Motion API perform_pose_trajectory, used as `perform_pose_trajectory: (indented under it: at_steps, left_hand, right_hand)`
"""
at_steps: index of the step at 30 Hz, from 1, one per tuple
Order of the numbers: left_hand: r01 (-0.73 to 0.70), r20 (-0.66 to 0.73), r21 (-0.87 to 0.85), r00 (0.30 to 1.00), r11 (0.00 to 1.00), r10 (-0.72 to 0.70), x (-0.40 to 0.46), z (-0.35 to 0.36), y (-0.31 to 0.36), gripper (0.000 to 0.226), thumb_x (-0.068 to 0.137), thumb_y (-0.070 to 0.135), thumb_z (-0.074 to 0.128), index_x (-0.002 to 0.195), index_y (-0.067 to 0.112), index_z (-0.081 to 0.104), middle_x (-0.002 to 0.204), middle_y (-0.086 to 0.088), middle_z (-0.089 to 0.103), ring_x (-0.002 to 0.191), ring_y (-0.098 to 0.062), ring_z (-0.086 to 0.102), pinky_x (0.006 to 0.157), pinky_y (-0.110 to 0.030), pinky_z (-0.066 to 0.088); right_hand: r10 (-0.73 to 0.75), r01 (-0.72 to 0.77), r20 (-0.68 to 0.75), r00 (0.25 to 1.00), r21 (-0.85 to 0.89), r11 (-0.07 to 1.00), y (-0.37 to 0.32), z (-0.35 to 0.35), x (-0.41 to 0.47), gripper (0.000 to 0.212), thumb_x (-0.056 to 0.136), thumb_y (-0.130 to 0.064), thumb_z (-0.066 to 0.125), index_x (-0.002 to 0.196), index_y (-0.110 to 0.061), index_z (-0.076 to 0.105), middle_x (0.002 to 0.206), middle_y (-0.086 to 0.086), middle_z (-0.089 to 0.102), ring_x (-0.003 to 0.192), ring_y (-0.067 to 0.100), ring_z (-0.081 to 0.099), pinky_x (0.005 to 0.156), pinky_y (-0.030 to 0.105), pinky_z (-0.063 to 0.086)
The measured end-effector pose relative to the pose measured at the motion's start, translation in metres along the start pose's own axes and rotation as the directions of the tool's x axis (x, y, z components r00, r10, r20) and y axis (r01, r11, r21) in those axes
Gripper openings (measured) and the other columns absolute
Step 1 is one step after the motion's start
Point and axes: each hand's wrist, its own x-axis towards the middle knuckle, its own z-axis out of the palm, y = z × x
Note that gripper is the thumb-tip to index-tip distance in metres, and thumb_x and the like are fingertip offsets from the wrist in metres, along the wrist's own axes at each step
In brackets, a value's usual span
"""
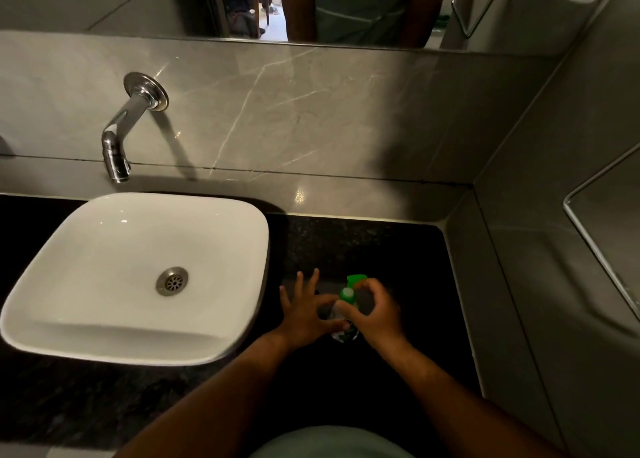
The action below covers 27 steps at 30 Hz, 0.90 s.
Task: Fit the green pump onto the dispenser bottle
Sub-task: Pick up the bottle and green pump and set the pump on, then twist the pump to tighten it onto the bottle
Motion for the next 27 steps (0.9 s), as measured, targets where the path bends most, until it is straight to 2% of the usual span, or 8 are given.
perform_pose_trajectory:
  at_steps: [4, 7, 12, 15, 18, 20, 23, 27]
  left_hand:
    - [0.005, 0.013, -0.001, 1.000, 1.000, -0.005, 0.000, 0.000, 0.001, 0.069, 0.056, 0.084, 0.055, 0.118, 0.055, 0.053, 0.160, 0.006, -0.007, 0.139, -0.018, -0.025, 0.100, -0.058, -0.027]
    - [0.007, 0.018, 0.015, 1.000, 1.000, -0.007, 0.002, -0.001, 0.003, 0.075, 0.053, 0.088, 0.050, 0.120, 0.055, 0.052, 0.160, 0.007, -0.005, 0.139, -0.018, -0.024, 0.100, -0.057, -0.027]
    - [-0.013, -0.008, 0.049, 1.000, 0.999, 0.014, 0.004, -0.001, 0.006, 0.075, 0.051, 0.089, 0.047, 0.117, 0.053, 0.055, 0.160, 0.007, 0.002, 0.141, -0.020, -0.019, 0.100, -0.059, -0.026]
    - [0.012, -0.029, 0.023, 1.000, 1.000, -0.012, 0.006, 0.000, 0.005, 0.073, 0.048, 0.089, 0.045, 0.109, 0.051, 0.059, 0.160, 0.007, 0.006, 0.142, -0.020, -0.016, 0.102, -0.061, -0.024]
    - [0.011, -0.023, 0.028, 1.000, 1.000, -0.010, 0.009, 0.000, 0.000, 0.075, 0.048, 0.092, 0.045, 0.112, 0.055, 0.056, 0.159, 0.009, 0.005, 0.142, -0.018, -0.017, 0.098, -0.058, -0.028]
    - [0.004, -0.021, 0.056, 1.000, 0.998, -0.002, 0.010, 0.002, -0.002, 0.078, 0.050, 0.093, 0.045, 0.116, 0.053, 0.055, 0.159, 0.009, 0.005, 0.142, -0.017, -0.017, 0.097, -0.057, -0.029]
    - [-0.005, -0.017, 0.085, 1.000, 0.996, 0.006, 0.011, 0.005, 0.001, 0.080, 0.051, 0.092, 0.046, 0.121, 0.053, 0.050, 0.159, 0.009, 0.006, 0.142, -0.017, -0.015, 0.097, -0.057, -0.029]
    - [0.010, -0.038, 0.050, 0.999, 0.999, -0.009, 0.012, 0.004, -0.002, 0.077, 0.049, 0.093, 0.046, 0.117, 0.056, 0.051, 0.159, 0.009, 0.009, 0.142, -0.018, -0.014, 0.096, -0.056, -0.030]
  right_hand:
    - [0.032, -0.069, 0.136, 0.990, 0.276, 0.959, 0.003, -0.002, -0.001, 0.080, 0.078, -0.011, 0.074, 0.143, -0.025, 0.030, 0.130, -0.006, 0.047, 0.118, 0.003, 0.048, 0.083, 0.004, 0.043]
    - [-0.004, -0.041, 0.138, 0.990, 0.324, 0.945, 0.003, -0.003, 0.003, 0.081, 0.081, 0.003, 0.067, 0.146, -0.017, 0.023, 0.129, 0.008, 0.055, 0.114, 0.008, 0.056, 0.088, 0.013, 0.048]
    - [0.008, 0.004, -0.095, 0.995, 0.131, 0.991, -0.004, 0.002, 0.012, 0.090, 0.056, -0.022, 0.091, 0.130, -0.017, 0.040, 0.089, -0.011, 0.052, 0.079, 0.002, 0.055, 0.067, 0.000, 0.042]
    - [0.002, 0.005, -0.039, 0.999, 0.164, 0.986, -0.001, 0.009, 0.013, 0.104, 0.062, -0.024, 0.088, 0.143, -0.019, 0.024, 0.115, -0.017, 0.047, 0.096, -0.007, 0.050, 0.072, -0.006, 0.037]
    - [-0.017, 0.003, 0.053, 0.998, 0.262, 0.965, 0.003, 0.011, 0.015, 0.093, 0.078, -0.004, 0.072, 0.148, -0.023, 0.014, 0.134, 0.001, 0.050, 0.104, -0.016, 0.053, 0.076, -0.001, 0.043]
    - [-0.032, 0.035, -0.013, 0.999, 0.244, 0.969, 0.002, 0.010, 0.016, 0.089, 0.075, -0.004, 0.075, 0.145, -0.020, 0.024, 0.113, 0.006, 0.063, 0.092, -0.016, 0.058, 0.074, 0.002, 0.044]
    - [-0.031, 0.048, -0.135, 0.990, 0.122, 0.991, 0.002, 0.011, 0.018, 0.099, 0.057, -0.026, 0.089, 0.138, -0.019, 0.033, 0.086, -0.007, 0.051, 0.076, -0.003, 0.053, 0.068, 0.010, 0.040]
    - [-0.036, 0.032, 0.014, 0.999, 0.231, 0.972, 0.004, 0.013, 0.018, 0.097, 0.074, -0.020, 0.079, 0.147, -0.026, 0.016, 0.130, -0.006, 0.050, 0.120, 0.005, 0.047, 0.090, 0.012, 0.039]
